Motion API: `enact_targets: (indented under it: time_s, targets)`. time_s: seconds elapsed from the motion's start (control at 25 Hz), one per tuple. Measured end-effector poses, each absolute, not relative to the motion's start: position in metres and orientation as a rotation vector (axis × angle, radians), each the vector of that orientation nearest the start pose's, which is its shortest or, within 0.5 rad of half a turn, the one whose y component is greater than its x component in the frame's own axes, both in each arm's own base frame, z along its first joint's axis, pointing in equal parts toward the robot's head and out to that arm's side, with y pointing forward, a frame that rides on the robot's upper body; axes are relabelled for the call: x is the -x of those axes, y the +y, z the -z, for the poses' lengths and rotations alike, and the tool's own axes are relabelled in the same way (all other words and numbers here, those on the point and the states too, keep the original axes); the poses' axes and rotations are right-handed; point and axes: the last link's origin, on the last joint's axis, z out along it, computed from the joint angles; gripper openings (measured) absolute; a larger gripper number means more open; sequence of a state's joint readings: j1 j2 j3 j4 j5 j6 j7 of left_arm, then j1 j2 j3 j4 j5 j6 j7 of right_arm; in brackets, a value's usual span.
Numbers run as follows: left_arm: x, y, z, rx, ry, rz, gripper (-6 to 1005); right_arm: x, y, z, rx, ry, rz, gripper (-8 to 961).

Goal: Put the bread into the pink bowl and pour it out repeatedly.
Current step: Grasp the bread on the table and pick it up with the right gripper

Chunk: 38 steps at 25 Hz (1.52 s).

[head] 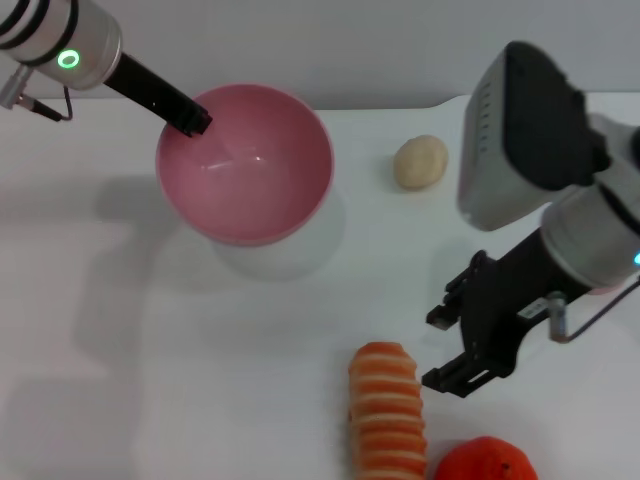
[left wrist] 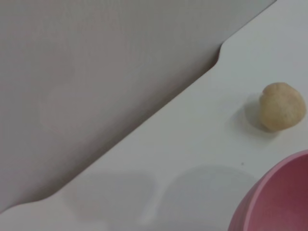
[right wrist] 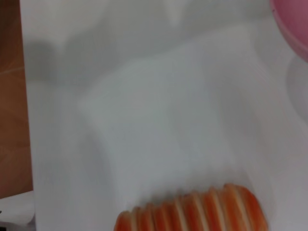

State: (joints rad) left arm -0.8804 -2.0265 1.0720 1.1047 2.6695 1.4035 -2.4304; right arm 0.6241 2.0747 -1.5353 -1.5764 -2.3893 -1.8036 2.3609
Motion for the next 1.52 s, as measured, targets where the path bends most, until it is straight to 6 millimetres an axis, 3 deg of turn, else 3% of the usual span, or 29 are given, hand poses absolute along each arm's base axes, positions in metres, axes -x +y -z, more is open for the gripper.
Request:
enact_targets:
  time_s: [0.2, 0.92, 1.52]
  targets:
    - [0.153, 0.435, -0.041, 2.477, -0.807, -0.284, 42, -0.117, 0.307, 0.029, 3.035, 0.313, 0.581, 657]
    - [0.161, 0.429, -0.039, 2.483, -0.810, -0.286, 41, -0.135, 0.303, 0.082, 3.072, 0.270, 0.596, 656]
    - [0.164, 0.427, -0.038, 2.488, -0.819, -0.296, 41, -0.159, 0.307, 0.103, 3.062, 0.361, 0.615, 653]
